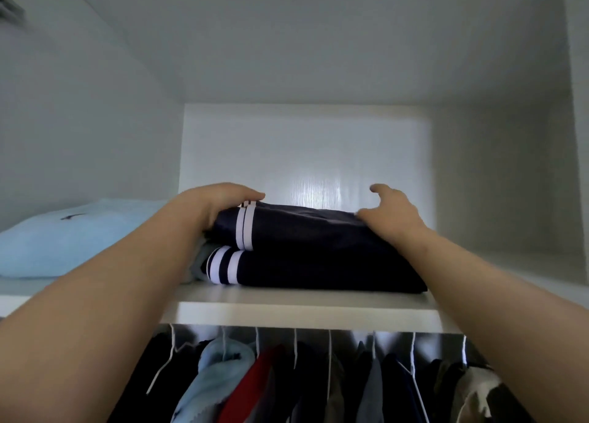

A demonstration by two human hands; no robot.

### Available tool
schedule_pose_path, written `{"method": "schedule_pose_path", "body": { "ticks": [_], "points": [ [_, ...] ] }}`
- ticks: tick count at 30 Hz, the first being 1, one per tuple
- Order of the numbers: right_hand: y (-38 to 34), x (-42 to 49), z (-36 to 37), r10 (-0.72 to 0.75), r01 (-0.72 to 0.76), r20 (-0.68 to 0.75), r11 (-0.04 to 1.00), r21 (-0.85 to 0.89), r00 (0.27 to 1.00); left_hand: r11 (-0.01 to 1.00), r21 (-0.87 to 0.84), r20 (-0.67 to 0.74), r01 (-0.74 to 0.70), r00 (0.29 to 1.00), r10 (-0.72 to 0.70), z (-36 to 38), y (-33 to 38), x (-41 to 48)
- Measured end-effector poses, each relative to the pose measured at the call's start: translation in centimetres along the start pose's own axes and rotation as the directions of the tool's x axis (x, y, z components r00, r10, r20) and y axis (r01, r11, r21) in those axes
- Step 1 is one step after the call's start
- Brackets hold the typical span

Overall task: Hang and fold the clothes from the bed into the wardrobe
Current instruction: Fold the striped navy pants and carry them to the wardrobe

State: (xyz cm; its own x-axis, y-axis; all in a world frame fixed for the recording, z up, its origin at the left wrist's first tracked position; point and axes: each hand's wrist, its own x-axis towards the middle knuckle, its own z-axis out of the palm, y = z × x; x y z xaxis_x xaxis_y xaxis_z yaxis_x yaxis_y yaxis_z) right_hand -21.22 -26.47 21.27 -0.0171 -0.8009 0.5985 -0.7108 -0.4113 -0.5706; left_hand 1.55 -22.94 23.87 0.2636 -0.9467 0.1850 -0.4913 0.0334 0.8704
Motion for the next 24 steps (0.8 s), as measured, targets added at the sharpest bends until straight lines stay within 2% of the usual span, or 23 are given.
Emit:
{"method": "schedule_pose_path", "body": {
  "ticks": [1, 3, 6, 8, 11, 15, 20, 24],
  "points": [
    [-0.8, -0.2, -0.2, -0.085, 0.084, -0.012, 0.994, -0.066, 0.996, 0.996, -0.018, 0.009, -0.088, 0.996, 0.088, -0.9, 0.4, -0.5],
    [-2.5, -0.6, -0.2, -0.167, 0.177, 0.128, 0.981, -0.074, 0.978, 0.962, 0.138, 0.027, -0.236, 0.972, 0.234, -1.6, 0.9, -0.6],
    [-3.8, -1.8, 0.5, -0.198, 0.241, 0.446, 0.97, -0.041, 0.873, 0.911, 0.333, 0.195, -0.245, 0.963, 0.188, 0.1, 1.0, -2.1],
    [-3.6, -2.5, 1.2, -0.188, 0.273, 0.536, 0.958, -0.082, 0.823, 0.863, 0.459, 0.226, -0.212, 0.967, 0.117, 0.7, -0.1, -2.3],
    [-3.4, -2.9, 1.6, -0.176, 0.292, 0.551, 0.948, -0.129, 0.815, 0.91, 0.395, 0.165, -0.121, 0.985, 0.06, 0.8, -1.4, -2.3],
    [-3.7, -2.8, 1.5, -0.144, 0.277, 0.592, 0.95, -0.141, 0.793, 0.885, 0.463, 0.122, -0.045, 0.992, -0.013, 0.5, -0.7, -1.8],
    [-2.9, -3.3, 1.6, -0.175, 0.265, 0.529, 0.959, -0.098, 0.83, 0.784, 0.612, 0.105, -0.104, 0.993, 0.05, 1.3, -0.4, -1.0],
    [-2.8, -3.3, 2.0, -0.176, 0.288, 0.517, 0.947, -0.145, 0.838, 0.771, 0.627, 0.09, -0.11, 0.994, 0.069, 2.1, -1.2, -1.7]
  ]
}}
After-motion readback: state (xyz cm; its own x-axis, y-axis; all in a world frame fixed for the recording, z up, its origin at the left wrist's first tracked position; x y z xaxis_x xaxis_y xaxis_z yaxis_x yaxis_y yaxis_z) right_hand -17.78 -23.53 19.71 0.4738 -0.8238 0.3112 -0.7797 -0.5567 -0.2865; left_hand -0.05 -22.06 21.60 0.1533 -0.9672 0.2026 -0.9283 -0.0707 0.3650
